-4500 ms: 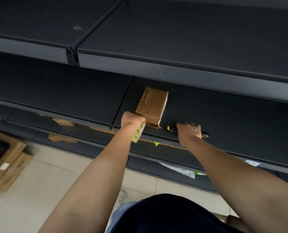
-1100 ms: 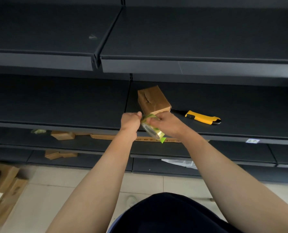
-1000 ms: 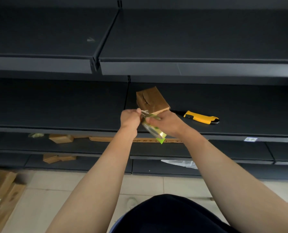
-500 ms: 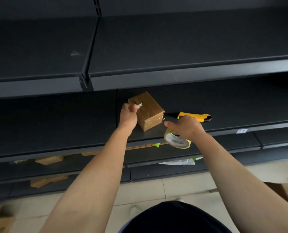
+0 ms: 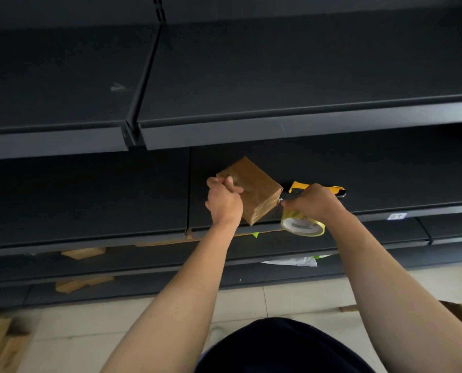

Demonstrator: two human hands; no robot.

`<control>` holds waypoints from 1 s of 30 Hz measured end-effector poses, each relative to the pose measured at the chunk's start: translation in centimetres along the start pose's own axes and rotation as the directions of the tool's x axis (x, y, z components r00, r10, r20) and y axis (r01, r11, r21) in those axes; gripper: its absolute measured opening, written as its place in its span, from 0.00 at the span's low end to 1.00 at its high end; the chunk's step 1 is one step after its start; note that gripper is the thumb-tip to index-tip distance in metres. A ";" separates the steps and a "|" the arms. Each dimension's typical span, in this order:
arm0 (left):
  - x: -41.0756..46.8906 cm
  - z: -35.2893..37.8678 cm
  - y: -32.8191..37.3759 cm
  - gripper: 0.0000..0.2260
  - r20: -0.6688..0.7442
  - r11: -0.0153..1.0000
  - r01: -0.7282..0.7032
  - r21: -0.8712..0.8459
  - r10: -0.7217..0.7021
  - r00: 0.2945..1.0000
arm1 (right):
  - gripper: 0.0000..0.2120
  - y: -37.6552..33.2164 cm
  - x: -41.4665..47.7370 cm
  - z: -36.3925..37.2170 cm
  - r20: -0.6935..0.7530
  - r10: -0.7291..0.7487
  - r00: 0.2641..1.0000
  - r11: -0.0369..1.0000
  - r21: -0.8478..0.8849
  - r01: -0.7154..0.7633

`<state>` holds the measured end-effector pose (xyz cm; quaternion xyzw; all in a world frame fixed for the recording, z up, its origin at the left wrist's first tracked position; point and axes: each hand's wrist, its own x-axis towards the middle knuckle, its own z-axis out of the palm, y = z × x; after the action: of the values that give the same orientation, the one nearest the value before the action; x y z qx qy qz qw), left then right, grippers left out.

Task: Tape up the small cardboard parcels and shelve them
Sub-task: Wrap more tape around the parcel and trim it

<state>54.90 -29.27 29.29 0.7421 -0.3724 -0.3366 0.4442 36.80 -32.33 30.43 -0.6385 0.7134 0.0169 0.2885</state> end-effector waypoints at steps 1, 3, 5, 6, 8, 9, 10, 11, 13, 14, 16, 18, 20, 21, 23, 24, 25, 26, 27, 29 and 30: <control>0.1 -0.2 -0.1 0.05 -0.003 0.998 0.014 -0.063 -0.015 1.000 | 0.22 -0.1 0.1 -0.1 0.012 -0.012 1.000 1.000 0.018 0.012; 0.7 -0.7 -0.3 0.04 -0.033 0.986 0.044 -0.160 -0.050 0.998 | 0.22 -0.3 0.0 -0.3 0.019 -0.038 0.999 0.996 0.077 0.036; 1.8 -1.4 -0.3 0.05 -0.070 0.966 0.088 -0.242 -0.108 0.992 | 0.23 -0.7 -0.4 -0.3 -0.002 -0.078 0.997 0.988 0.135 0.078; 2.4 -1.6 -0.2 0.05 -0.077 0.951 0.122 -0.283 -0.149 0.986 | 0.24 -1.0 -0.6 -0.2 -0.018 -0.098 0.995 0.985 0.144 0.099; 3.6 -2.0 -0.1 0.05 -0.061 0.927 0.186 -0.324 -0.217 0.974 | 0.27 -1.7 -1.0 0.0 -0.043 -0.110 0.993 0.988 0.100 0.113; 4.2 -2.2 -0.1 0.05 -0.042 0.923 0.212 -0.322 -0.238 0.970 | 0.28 -2.0 -1.1 0.2 -0.047 -0.110 0.993 0.992 0.048 0.113; 4.7 -2.2 0.1 0.04 -0.019 0.918 0.235 -0.320 -0.254 0.967 | 0.29 -2.3 -1.2 0.6 -0.057 -0.106 0.993 0.994 0.010 0.107; 5.1 -2.2 0.2 0.04 0.004 0.913 0.253 -0.320 -0.266 0.964 | 0.29 -2.6 -1.4 0.9 -0.081 -0.092 0.992 0.996 0.004 0.093; 5.8 -2.0 0.4 0.06 0.043 0.903 0.284 -0.322 -0.286 0.957 | 0.30 -2.9 -1.6 1.5 -0.125 -0.050 0.991 0.998 0.033 0.055; 6.0 -1.8 0.4 0.07 0.056 0.894 0.302 -0.330 -0.301 0.952 | 0.30 -3.1 -1.7 1.7 -0.140 -0.034 0.990 0.998 0.044 0.041; 6.3 -1.5 0.4 0.06 0.073 0.874 0.339 -0.349 -0.335 0.939 | 0.29 -3.3 -1.6 2.0 -0.169 0.004 0.986 0.997 0.082 0.010; 6.5 -1.2 0.3 0.06 0.083 0.859 0.363 -0.362 -0.358 0.930 | 0.29 -3.6 -1.5 2.2 -0.184 0.037 0.982 0.994 0.113 -0.016; 6.7 -1.0 0.2 0.05 0.082 0.850 0.369 -0.375 -0.367 0.927 | 0.29 -3.8 -1.4 2.3 -0.193 0.056 0.980 0.992 0.121 -0.033; 6.8 -1.0 0.1 0.05 0.079 0.847 0.368 -0.384 -0.367 0.927 | 0.28 -3.8 -1.4 2.4 -0.197 0.063 0.978 0.991 0.125 -0.038; 6.8 -0.8 -0.1 0.05 0.072 0.839 0.365 -0.403 -0.369 0.927 | 0.27 -3.8 -1.3 2.4 -0.198 0.072 0.978 0.990 0.134 -0.045; 6.8 -0.7 -0.3 0.05 0.069 0.835 0.367 -0.410 -0.373 0.925 | 0.27 -3.8 -1.2 2.4 -0.194 0.074 0.978 0.990 0.136 -0.047; 6.7 -0.6 -0.5 0.06 0.065 0.830 0.368 -0.420 -0.377 0.924 | 0.26 -3.8 -1.2 2.3 -0.190 0.075 0.979 0.989 0.139 -0.049; 6.5 -0.5 -0.6 0.06 0.059 0.824 0.365 -0.433 -0.378 0.924 | 0.26 -3.9 -1.1 2.2 -0.185 0.076 0.980 0.989 0.141 -0.050; 6.4 -0.5 -0.8 0.06 0.051 0.817 0.361 -0.450 -0.380 0.924 | 0.26 -3.9 -1.1 2.1 -0.180 0.075 0.981 0.989 0.140 -0.050; 6.2 -0.5 -0.9 0.06 0.028 0.803 0.349 -0.484 -0.384 0.923 | 0.26 -4.0 -1.0 1.9 -0.165 0.064 0.984 0.991 0.127 -0.043; 6.2 -0.5 -1.0 0.05 0.017 0.800 0.340 -0.495 -0.382 0.924 | 0.26 -4.1 -1.0 1.8 -0.161 0.056 0.985 0.992 0.118 -0.037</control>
<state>58.64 -34.02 27.55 0.6761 -0.1081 -0.4667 0.5598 41.33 -31.52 30.78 -0.6033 0.7492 -0.0697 0.2645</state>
